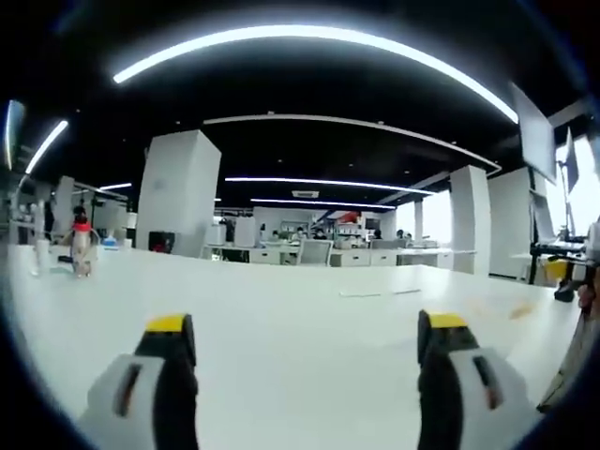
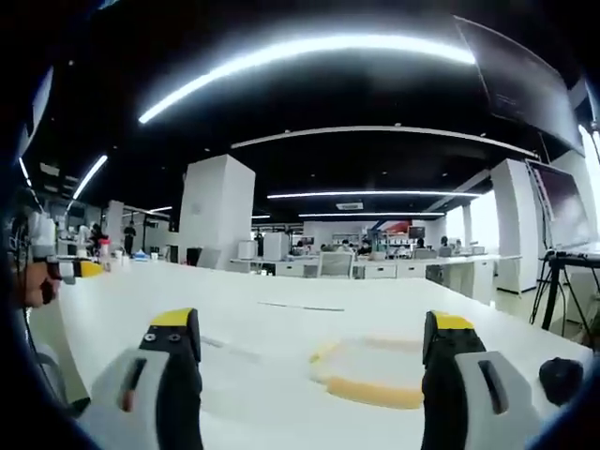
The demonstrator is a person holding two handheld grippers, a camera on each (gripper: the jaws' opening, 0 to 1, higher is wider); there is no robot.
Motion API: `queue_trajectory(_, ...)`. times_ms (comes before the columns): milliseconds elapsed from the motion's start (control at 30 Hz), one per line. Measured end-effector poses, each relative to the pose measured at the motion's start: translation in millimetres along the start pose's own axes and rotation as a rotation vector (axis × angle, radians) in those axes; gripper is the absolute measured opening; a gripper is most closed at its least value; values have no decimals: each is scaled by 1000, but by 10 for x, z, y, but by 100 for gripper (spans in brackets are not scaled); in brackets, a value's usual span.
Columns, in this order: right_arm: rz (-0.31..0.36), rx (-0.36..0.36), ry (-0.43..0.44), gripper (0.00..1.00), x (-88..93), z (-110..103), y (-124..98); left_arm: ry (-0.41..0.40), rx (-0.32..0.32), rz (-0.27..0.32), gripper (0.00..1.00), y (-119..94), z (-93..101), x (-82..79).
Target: Snap each plastic latch of the storage box into its locked position after aligning the lid with the box until every specified latch is closed and the lid sits flush.
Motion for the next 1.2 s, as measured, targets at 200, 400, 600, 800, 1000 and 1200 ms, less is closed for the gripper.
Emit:
queue_trajectory(200, 2, -10, 24, 100, 2, -44, 24, 14, -24, 1, 100, -24, -36, -27)
queue_trajectory(400, -4, -13, 18, 100, 16, -61, 35, 12, -17, 3, 100, -20, -47, -40)
queue_trajectory(600, -4, -4, 17, 100, 28, -27, 26, 6, -7, 6, 100, -2, -31, -39)
queue_trajectory(800, -2, 0, 13, 100, 23, -9, 22, 4, -9, 5, 100, 18, -45, -38)
queue_trajectory(1000, 4, 2, 2, 100, -3, -7, 11, 3, 12, 11, 100, 42, 8, -70)
queue_trajectory(1200, -4, 4, -10, 100, 9, 1, 5, 4, 31, 12, 100, 85, 55, -90)
Point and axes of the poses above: the point that each gripper's makers call its tool centre point, and the gripper's own axes: y roughly forward along the fingers, z roughly to its right, x roughly out of its underside, the point moved 3 cm from there along -y, roughly backward along the fingers, and after that the axes turned 4 degrees about -y, right-handed, at the moved point
